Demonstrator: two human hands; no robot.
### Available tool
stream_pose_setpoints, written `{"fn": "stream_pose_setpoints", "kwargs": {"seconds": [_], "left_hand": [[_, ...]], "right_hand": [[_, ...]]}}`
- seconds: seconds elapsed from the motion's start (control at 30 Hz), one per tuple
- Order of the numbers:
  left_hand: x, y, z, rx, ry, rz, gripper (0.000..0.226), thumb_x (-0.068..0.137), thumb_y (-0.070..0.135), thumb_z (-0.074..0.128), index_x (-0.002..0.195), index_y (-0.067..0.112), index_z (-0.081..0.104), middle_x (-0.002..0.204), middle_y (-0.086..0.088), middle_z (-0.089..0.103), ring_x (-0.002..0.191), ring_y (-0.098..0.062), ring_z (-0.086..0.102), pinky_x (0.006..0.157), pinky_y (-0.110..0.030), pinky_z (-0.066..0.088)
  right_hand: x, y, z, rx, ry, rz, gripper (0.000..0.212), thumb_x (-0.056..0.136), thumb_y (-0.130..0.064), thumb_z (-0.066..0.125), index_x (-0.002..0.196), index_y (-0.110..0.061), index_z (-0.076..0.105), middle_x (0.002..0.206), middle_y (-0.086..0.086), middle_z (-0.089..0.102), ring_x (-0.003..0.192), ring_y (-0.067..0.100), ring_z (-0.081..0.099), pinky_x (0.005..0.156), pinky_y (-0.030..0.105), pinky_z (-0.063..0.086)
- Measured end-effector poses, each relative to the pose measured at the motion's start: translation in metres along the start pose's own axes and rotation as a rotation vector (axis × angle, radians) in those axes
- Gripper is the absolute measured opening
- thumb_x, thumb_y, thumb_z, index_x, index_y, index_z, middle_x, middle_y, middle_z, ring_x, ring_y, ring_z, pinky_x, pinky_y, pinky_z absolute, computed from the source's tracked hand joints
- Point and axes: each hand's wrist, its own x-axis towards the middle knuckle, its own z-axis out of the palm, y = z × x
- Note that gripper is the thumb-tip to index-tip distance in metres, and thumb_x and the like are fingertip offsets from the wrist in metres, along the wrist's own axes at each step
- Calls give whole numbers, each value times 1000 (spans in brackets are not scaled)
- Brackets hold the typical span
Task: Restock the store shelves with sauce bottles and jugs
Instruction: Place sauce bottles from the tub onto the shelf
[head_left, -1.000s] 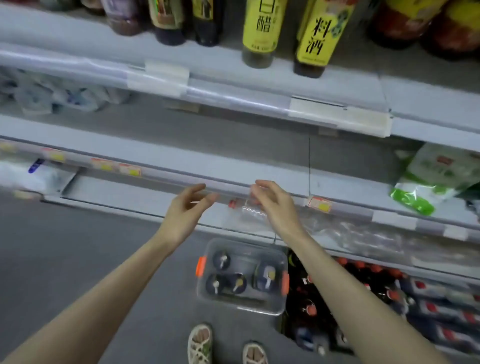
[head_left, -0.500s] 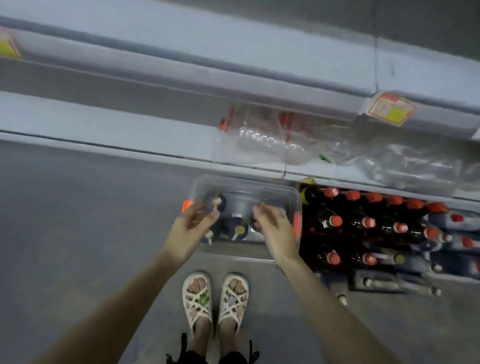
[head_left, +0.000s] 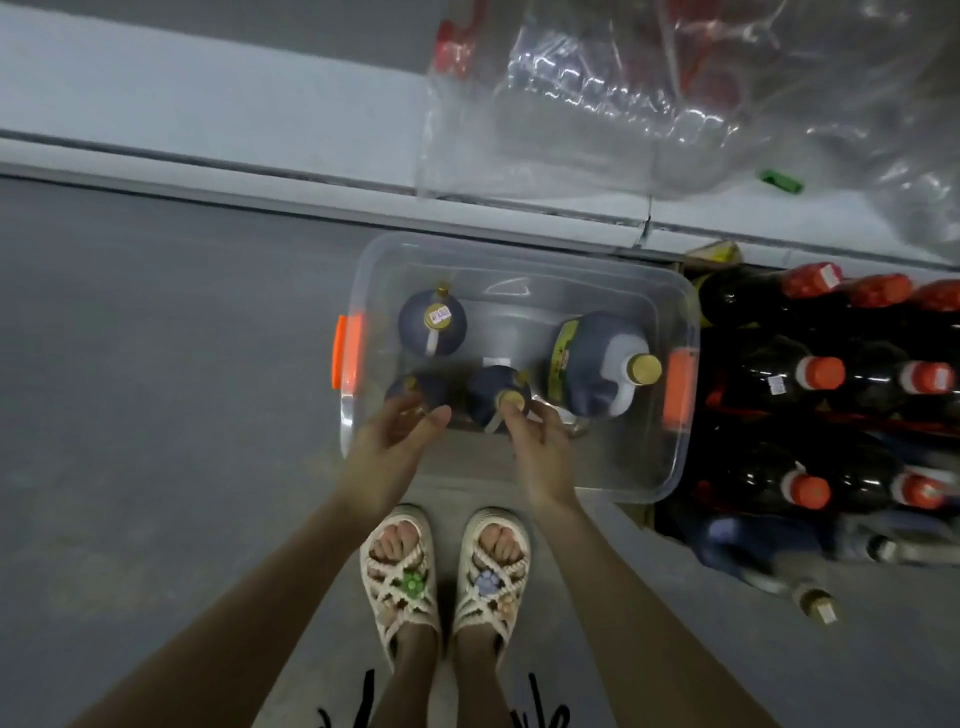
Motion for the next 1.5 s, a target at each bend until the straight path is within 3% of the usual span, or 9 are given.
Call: {"fn": "stream_pose_setpoints", "kwargs": {"seconds": [0.1,0.23,0.4,0.73,0.9,1.1,1.27,1.37,1.5], "left_hand": [[11,-11,0,-10,-22,8,12,90,27,61,92,37,57,99,5,66,97,-13,63,88,-27,46],[19,-16,0,-26,-46,47,10,91,26,60,92,36,57,90,5,66,88,-10,63,75,-16,48],[21,-16,-3,-61,-44,51,10,92,22,58,89,31,57,86,-7,62,82,-16,59,63,-9,46],[14,-8,-8,18,-52,22,4,92,31,58,91,35,58,89,6,66,83,-5,64,71,-16,48],[-6,8,-8,65,-64,30,1,93,31,58,93,32,58,86,4,65,85,-10,63,73,-17,47],[-57,53,-4,63,-89,68,30,92,31,60,118,16,59,96,-4,67,86,-9,64,69,-12,46],[-113,118,-2,79,-132,130,60,79,52,68,124,15,58,101,-6,68,94,-16,65,85,-28,50],[-157,172,1,107,-178,200,70,71,57,69,126,15,56,105,-8,67,96,-18,65,83,-29,48],[-228,258,4,165,-238,337,83,57,67,74,125,24,51,101,2,65,91,-13,64,79,-27,51]], "right_hand": [[16,14,13,12,12,2,32,93,-28,61,119,-10,54,85,-11,61,86,12,60,82,22,46],[24,25,25,40,35,-21,43,94,-24,61,132,-6,50,90,-14,62,82,-6,58,77,10,43],[23,28,23,14,60,-96,41,95,-18,57,127,7,51,89,4,62,70,-12,57,73,5,43],[20,19,7,-49,88,-95,30,95,-26,58,110,-2,63,84,10,65,79,17,61,80,30,48],[-2,-2,-13,-123,70,-175,27,95,-27,57,98,-1,64,72,4,63,72,15,60,74,25,47],[-58,-74,-55,-100,3,-293,19,96,-21,57,106,-6,64,83,-4,64,66,-12,58,65,3,41],[-121,-164,-97,-115,-54,-412,8,96,-21,57,91,-17,63,70,-14,59,64,-8,55,67,11,42],[-170,-228,-124,-94,-91,-496,10,96,-22,57,90,-25,63,80,-12,64,77,-2,59,73,19,45],[-249,-324,-167,-113,-128,-637,13,97,-21,54,92,-29,63,83,-16,65,79,-9,58,74,14,43]]}}
